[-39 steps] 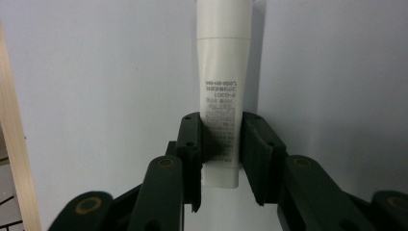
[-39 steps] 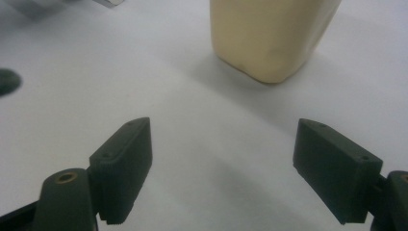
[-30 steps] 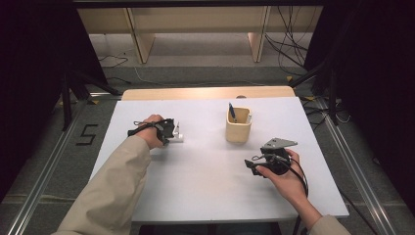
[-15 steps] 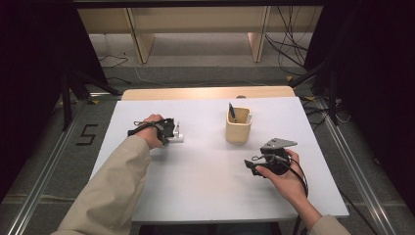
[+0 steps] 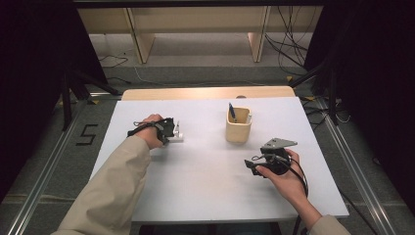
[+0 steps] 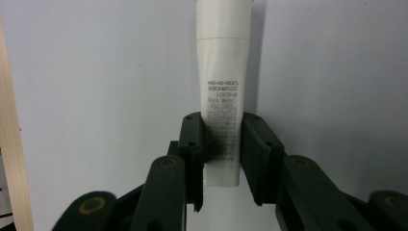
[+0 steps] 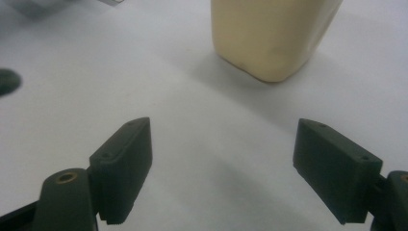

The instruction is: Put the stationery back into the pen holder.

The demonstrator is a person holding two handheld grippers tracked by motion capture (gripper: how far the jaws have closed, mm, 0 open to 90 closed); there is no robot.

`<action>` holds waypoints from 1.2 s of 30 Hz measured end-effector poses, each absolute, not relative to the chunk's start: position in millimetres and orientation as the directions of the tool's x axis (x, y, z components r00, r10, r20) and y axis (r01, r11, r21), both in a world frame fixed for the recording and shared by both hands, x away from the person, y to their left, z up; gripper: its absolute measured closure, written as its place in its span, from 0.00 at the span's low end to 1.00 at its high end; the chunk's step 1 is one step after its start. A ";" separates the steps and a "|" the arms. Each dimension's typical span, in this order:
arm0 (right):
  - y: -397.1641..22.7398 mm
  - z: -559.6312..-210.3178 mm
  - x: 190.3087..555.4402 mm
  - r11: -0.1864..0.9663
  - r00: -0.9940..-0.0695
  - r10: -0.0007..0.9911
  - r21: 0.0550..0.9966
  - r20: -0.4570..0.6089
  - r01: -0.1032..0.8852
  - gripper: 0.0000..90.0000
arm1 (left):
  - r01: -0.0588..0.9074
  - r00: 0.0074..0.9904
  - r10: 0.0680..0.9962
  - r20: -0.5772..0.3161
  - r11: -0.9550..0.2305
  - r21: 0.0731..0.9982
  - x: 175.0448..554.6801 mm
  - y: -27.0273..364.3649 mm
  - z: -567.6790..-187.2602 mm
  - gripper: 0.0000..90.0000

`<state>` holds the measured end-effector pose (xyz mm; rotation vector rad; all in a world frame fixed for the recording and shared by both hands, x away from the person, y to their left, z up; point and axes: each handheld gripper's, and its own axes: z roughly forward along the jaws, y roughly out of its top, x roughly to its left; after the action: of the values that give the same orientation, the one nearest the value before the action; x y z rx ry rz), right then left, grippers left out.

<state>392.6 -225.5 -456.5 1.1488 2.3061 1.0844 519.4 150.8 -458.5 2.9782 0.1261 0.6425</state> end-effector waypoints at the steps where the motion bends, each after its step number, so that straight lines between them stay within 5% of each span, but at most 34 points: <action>1: -225.6 -456.5 392.6 0.380 -0.612 0.790 0.761 0.030 0.527 0.25 | 0.063 0.907 0.105 0.408 -0.991 0.114 519.2 150.7 -458.5 0.79; 11: -225.8 -456.5 392.6 0.379 -0.611 0.791 0.761 0.029 0.526 0.25 | 0.075 0.895 0.141 0.423 -0.983 0.170 517.8 153.2 -451.9 0.79; 36: -226.8 -456.3 392.3 0.374 -0.606 0.795 0.765 0.027 0.525 0.25 | 0.145 0.836 0.387 0.389 -0.839 0.524 493.6 161.9 -439.6 0.79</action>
<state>392.3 -226.8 -456.3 1.1542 2.2931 1.0857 493.6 161.9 -439.6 2.5301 0.3918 0.6759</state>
